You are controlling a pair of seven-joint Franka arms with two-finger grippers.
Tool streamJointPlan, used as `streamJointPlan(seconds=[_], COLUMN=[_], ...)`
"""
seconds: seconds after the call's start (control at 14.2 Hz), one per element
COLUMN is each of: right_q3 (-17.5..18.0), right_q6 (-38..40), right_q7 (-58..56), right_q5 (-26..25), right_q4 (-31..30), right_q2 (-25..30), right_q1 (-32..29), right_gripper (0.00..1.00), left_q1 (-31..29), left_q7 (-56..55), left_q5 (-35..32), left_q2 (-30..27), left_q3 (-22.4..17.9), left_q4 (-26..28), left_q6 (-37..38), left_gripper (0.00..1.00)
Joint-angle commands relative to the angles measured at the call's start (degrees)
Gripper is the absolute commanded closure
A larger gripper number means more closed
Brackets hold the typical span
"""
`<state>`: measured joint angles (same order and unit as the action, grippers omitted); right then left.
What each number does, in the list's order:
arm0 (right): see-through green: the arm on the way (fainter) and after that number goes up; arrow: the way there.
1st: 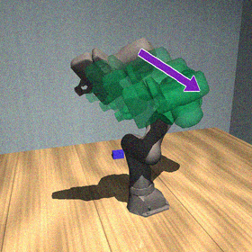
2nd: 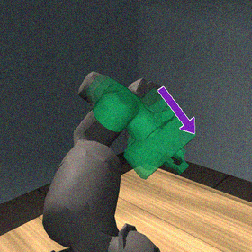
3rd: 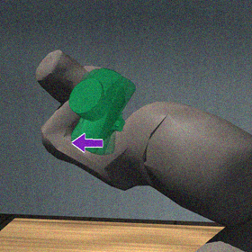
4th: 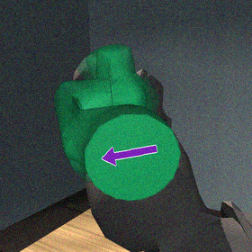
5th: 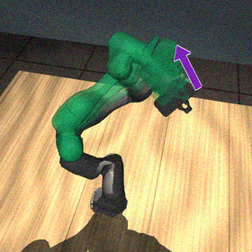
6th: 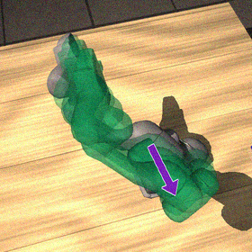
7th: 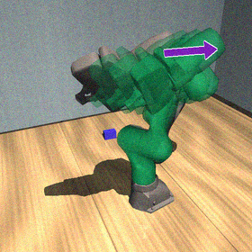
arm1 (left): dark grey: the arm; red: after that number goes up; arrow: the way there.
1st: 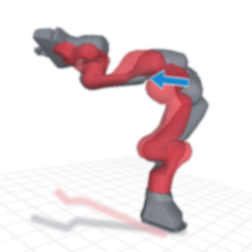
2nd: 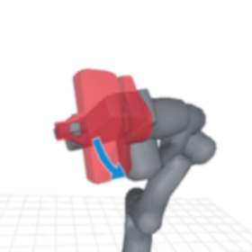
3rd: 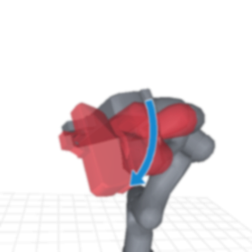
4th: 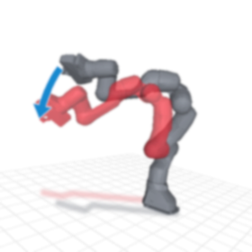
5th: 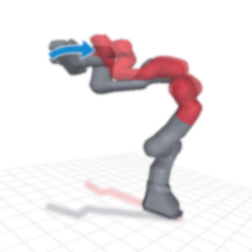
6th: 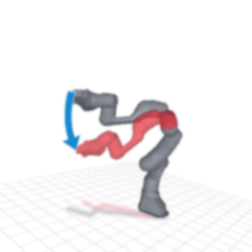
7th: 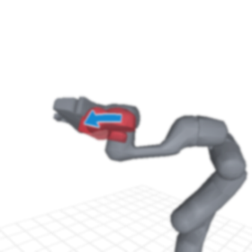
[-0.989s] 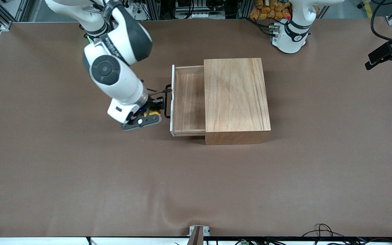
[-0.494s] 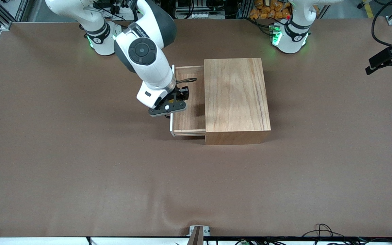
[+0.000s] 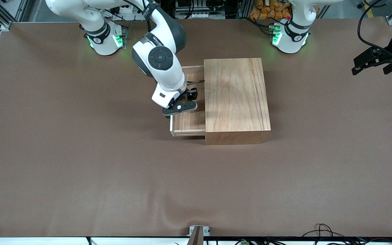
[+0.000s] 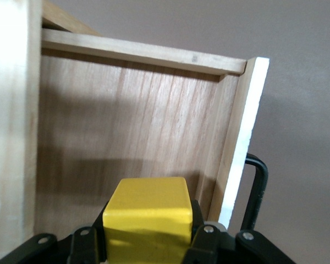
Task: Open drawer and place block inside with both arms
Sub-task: 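Carry the yellow cube with the right gripper over the open drawer, then lower the cube into the drawer and open the right gripper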
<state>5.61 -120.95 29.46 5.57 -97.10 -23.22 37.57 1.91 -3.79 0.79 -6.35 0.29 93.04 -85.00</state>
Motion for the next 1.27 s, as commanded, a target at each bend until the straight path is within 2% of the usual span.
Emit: streamJointPlan(seconds=[0.0, 0.21, 0.28, 0.35, 0.42, 0.49, 0.92, 1.06, 1.2], right_q3=[-0.6, -0.7, -0.7, -0.7, -0.7, -0.7, -1.0, -1.2, -1.2], right_q6=[-1.5, -2.7, -2.7, -2.7, -2.7, -2.7, -1.8, -1.1, 3.6], right_q7=[0.9, 0.9, 0.9, 0.9, 0.9, 0.9, 0.9, 0.3, -0.1], right_q5=[0.1, 0.1, 0.0, 0.0, 0.0, 0.0, 0.1, 0.1, 0.1], right_q4=[0.0, 0.0, 0.0, 0.0, 0.0, 0.0, 0.5, 0.5, 1.7], right_q2=[-0.8, -1.5, -2.0, -2.2, -2.3, -2.4, 0.0, 1.8, 3.3], right_q1=[1.1, 1.9, 2.1, 2.2, 2.2, 2.2, 1.2, -1.2, -3.7], right_gripper=[0.63, 0.59, 0.54, 0.40, 0.10, 0.00, 0.00, 0.00, 0.00], left_q1=[-0.6, -0.7, -0.7, -0.7, -0.7, -0.8, -0.8, -0.9, -1.3], left_q7=[-0.1, 0.5, 0.6, 0.6, 0.6, 0.6, 0.7, 0.7, 0.9], left_q5=[-0.4, -0.4, -0.4, -0.4, -0.4, -0.4, -0.4, -0.4, -0.4], left_q2=[-0.3, -0.5, -0.7, -0.8, -0.9, -0.9, -0.8, -0.7, -1.3], left_q3=[0.6, 0.8, 0.9, 0.9, 0.8, 0.8, 0.7, 0.6, 0.3], left_q4=[0.2, 0.4, 0.4, 0.3, 0.3, 0.3, 0.5, 0.4, 0.5], left_q6=[-1.2, -1.2, -1.2, -1.2, -1.2, -1.2, -1.0, -1.0, 0.1], left_gripper=[0.00, 0.00, 0.00, 0.00, 0.00, 0.00, 0.00, 0.00, 0.00])
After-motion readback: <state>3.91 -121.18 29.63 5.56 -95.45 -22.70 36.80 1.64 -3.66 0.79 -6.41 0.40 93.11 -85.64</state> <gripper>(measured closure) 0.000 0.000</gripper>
